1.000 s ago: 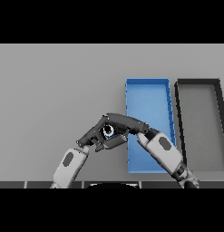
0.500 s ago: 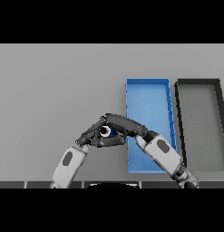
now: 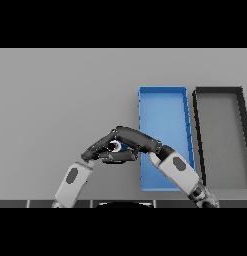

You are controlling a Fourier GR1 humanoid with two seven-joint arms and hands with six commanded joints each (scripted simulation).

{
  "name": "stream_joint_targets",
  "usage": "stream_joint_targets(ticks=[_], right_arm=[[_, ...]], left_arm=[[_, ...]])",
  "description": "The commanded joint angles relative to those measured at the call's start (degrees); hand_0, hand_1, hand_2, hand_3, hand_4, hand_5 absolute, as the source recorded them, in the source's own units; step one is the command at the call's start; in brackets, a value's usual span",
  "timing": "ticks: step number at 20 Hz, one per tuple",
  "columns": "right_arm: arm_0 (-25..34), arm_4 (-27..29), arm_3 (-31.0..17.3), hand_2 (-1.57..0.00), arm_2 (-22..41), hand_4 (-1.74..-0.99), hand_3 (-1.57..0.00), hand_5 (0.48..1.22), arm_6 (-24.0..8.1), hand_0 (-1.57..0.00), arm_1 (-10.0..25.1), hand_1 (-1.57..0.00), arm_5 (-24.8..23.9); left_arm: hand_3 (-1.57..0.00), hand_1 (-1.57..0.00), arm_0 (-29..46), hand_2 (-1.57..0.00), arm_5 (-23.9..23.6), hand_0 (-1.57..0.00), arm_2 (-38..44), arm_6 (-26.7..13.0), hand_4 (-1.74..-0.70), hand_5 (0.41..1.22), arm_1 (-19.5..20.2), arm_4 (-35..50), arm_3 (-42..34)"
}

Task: Pick up the blue pipe and place it into the blue bin.

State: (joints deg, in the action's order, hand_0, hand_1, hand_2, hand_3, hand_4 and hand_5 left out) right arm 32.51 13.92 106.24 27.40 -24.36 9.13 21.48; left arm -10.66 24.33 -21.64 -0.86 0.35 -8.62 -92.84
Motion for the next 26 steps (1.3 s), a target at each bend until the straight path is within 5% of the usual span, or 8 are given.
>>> stream_joint_targets(ticks=[1, 3, 9, 13, 17, 21, 26], right_arm=[[0.15, -0.71, -0.45, -1.57, 0.13, -1.74, -1.57, 1.218, 0.81, -1.57, -0.67, -1.57, -0.13], [-0.08, 0.1, -0.5, -1.57, -0.78, -1.74, -1.57, 1.219, 1.33, -1.57, -0.27, -1.57, 0.79], [0.54, 6.77, 0.04, -1.57, -3.49, -1.741, -1.57, 1.221, -1.03, -1.57, -3.26, -1.57, -0.52], [9.05, 16.88, 0.36, -1.57, -9.66, -1.741, -1.57, 1.221, -10.26, -1.57, -3.66, -1.57, -5.1], [20.52, 25.72, -3.21, -1.57, -16.4, -1.741, -1.57, 1.221, -9.25, -1.57, -0.41, -1.57, -6.88], [28.34, 20.41, -9.76, -1.57, -23.12, -1.741, -1.57, 1.221, -6.8, -1.57, 4.57, -1.57, -11.96], [29.66, 16.25, -19.85, -1.57, -29.13, -1.741, -1.57, 1.221, -5.88, -1.57, 9.55, -1.57, -10.59]], left_arm=[[-0.12, -0.14, -0.32, -0.14, -0.04, -0.16, 0.3, -1.0, -0.98, 0.704, -0.14, 0.21, 0.44], [-0.08, -0.09, -0.32, -0.09, -0.08, -0.1, 0.55, -4.37, -0.97, 0.603, -1.33, 1.42, 0.94], [-0.02, -0.02, -0.16, -0.02, -1.07, -0.03, 0.48, -3.38, -0.92, 0.482, -0.36, -0.38, 1.1], [-0.01, -0.01, -0.04, -0.01, -1.12, -0.01, -0.3, -3.87, -0.91, 0.456, -0.9, -1.04, 1.8], [0.0, 0.0, -0.07, 0.0, -0.11, 0.0, -0.01, -4.83, -0.91, 0.437, -0.6, 0.02, 1.52], [0.0, 0.0, -0.21, 0.0, -0.66, 0.0, 0.39, -6.51, -0.9, 0.43, -0.35, -0.23, 0.8], [0.0, 0.0, 0.63, 0.0, -0.46, 0.0, 0.39, -4.78, -0.89, 0.412, 0.49, -0.46, 0.33]])
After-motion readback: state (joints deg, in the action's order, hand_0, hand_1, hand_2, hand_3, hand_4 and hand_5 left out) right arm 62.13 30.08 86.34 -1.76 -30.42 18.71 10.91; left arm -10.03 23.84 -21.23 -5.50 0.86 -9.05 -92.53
